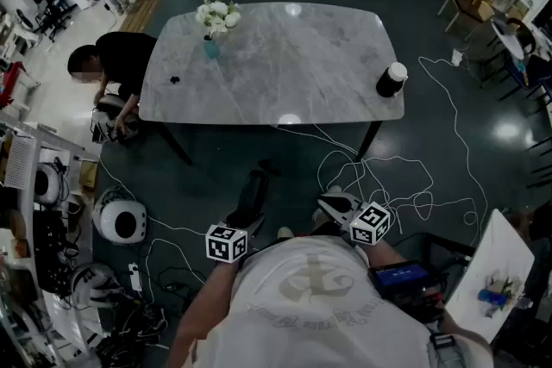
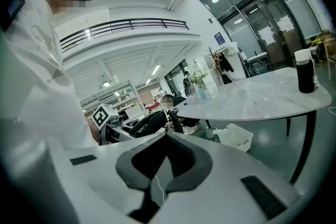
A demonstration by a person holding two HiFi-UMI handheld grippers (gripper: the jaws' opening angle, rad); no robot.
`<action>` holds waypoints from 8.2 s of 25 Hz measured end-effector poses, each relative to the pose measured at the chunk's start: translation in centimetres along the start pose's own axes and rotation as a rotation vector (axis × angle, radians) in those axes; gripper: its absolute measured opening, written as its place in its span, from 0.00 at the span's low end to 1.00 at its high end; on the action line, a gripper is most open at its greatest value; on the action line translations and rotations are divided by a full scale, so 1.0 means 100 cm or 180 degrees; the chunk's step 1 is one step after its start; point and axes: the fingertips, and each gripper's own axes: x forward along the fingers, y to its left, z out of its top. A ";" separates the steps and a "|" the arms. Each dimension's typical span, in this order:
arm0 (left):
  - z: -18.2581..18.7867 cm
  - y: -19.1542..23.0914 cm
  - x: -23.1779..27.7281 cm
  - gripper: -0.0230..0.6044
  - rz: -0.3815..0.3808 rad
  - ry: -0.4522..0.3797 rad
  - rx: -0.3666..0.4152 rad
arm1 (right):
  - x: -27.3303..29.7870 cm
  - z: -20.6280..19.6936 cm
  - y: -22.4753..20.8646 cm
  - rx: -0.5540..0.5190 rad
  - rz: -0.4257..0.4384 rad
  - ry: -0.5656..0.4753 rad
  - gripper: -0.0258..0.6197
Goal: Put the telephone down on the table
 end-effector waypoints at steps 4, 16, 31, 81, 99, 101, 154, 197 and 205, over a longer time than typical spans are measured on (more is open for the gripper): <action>0.000 0.006 -0.015 0.48 -0.0007 -0.0052 -0.0001 | 0.007 0.009 0.012 -0.0021 -0.0088 -0.0133 0.06; 0.014 0.019 -0.025 0.48 -0.0026 -0.0157 -0.0056 | 0.017 0.023 0.015 -0.0101 -0.0186 -0.0147 0.06; 0.053 0.036 0.006 0.48 0.0105 -0.0175 -0.0236 | 0.057 0.047 -0.036 -0.0047 0.0086 -0.0017 0.06; 0.253 0.124 0.198 0.48 0.0547 0.0092 -0.0205 | 0.074 0.143 -0.257 0.0185 -0.0116 -0.0120 0.06; 0.315 0.170 0.277 0.48 0.0530 0.0148 -0.0106 | 0.094 0.179 -0.309 0.0271 -0.0493 -0.0151 0.06; 0.309 0.170 0.281 0.48 0.0543 0.0221 -0.0073 | 0.094 0.178 -0.312 0.0289 -0.0510 -0.0132 0.06; 0.265 0.169 0.310 0.58 0.0490 0.0533 0.0235 | 0.114 0.164 -0.300 0.0282 -0.0466 0.0127 0.06; 0.298 0.054 0.152 0.12 0.0046 -0.0924 0.0318 | 0.100 0.195 -0.242 -0.0390 0.0135 -0.0116 0.06; 0.287 0.041 0.162 0.06 0.0038 -0.0863 0.0345 | 0.087 0.183 -0.241 -0.0384 0.0141 -0.0158 0.06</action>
